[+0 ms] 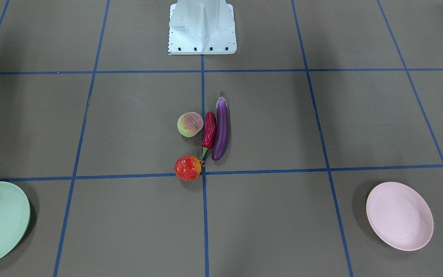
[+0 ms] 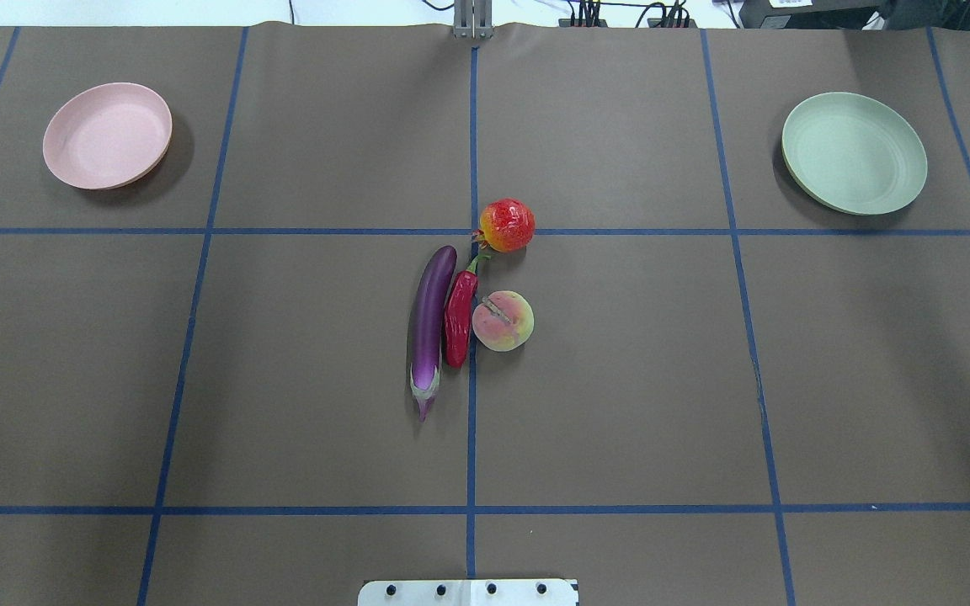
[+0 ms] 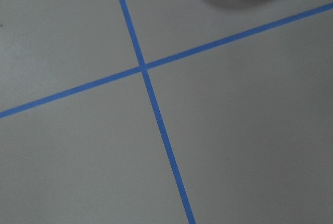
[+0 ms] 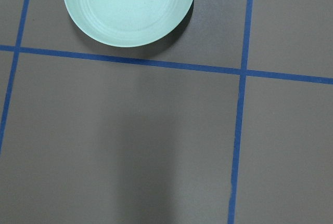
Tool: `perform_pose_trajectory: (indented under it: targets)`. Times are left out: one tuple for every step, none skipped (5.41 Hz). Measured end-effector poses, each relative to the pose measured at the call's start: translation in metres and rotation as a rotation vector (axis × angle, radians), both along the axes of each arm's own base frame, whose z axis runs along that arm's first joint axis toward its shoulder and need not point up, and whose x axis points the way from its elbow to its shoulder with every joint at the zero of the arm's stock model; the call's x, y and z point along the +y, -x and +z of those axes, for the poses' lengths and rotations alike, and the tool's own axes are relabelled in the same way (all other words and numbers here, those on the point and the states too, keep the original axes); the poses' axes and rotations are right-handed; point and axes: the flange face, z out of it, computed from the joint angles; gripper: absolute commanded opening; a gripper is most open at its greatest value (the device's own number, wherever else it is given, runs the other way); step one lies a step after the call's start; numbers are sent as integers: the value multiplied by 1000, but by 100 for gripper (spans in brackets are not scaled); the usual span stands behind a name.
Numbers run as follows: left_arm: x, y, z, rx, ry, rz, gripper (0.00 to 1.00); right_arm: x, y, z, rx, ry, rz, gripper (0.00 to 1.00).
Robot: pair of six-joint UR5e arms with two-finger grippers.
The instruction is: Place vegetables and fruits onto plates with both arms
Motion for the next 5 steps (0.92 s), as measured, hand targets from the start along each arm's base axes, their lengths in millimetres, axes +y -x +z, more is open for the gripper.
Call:
perform_pose_trajectory:
  targets:
    - [-7,0,-5,2,-13,-2,100,-14,26,-33,-38,20,10,100]
    - [-13,0,-11,8,-4,-22,100,-22,64,-73,-71,54,18,100]
    - [-15,-1,-13,18,20,-51,100,-28,109,-112,-93,95,27,100]
    - [-16,-1,-14,22,33,-64,100,-32,163,-152,-98,136,51,100]
    - [-16,-1,-13,23,37,-67,100,-29,216,-186,-95,160,77,100]
